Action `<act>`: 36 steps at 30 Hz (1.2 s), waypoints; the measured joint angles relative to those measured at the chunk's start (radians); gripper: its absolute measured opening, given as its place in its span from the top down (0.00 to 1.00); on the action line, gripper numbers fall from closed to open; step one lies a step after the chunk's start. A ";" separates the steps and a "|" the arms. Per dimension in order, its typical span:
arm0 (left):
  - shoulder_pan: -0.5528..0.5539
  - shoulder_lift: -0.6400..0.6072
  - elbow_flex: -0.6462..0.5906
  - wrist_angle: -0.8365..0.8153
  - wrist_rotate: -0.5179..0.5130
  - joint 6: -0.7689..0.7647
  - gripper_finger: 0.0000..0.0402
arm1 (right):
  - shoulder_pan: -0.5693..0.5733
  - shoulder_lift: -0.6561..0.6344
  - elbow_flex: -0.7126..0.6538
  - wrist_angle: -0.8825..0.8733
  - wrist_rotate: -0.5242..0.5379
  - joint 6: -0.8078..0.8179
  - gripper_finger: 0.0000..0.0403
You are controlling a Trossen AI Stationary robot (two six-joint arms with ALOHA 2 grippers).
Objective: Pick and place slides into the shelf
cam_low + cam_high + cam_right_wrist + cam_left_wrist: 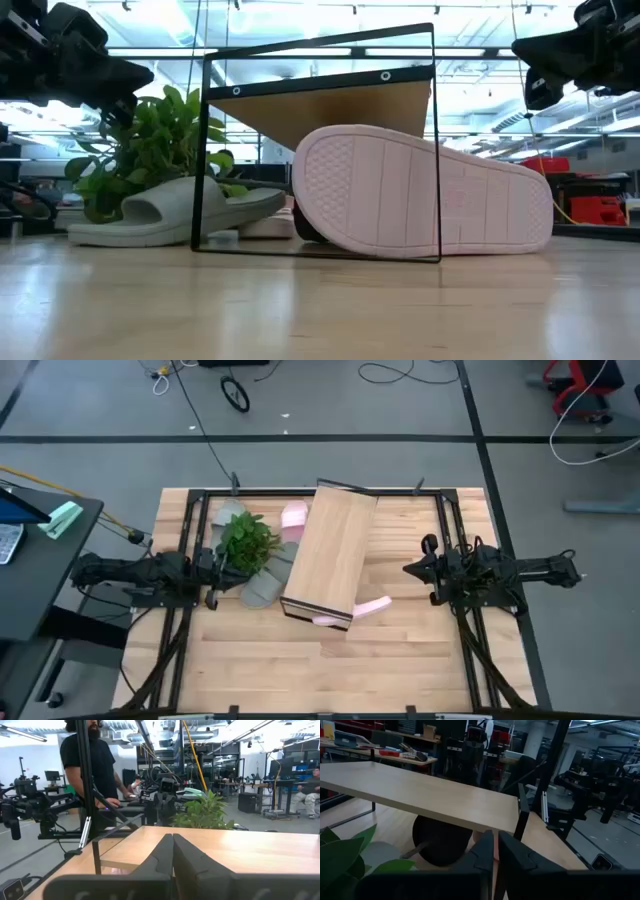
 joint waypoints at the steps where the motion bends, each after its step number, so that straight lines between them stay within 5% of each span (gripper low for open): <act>1: 0.000 0.000 0.000 0.000 0.000 0.000 0.93 | 0.000 0.000 0.000 0.000 0.000 0.000 0.97; 36: 0.000 0.000 0.000 0.000 0.000 0.000 0.91 | 0.000 0.000 0.000 0.000 0.000 0.000 0.97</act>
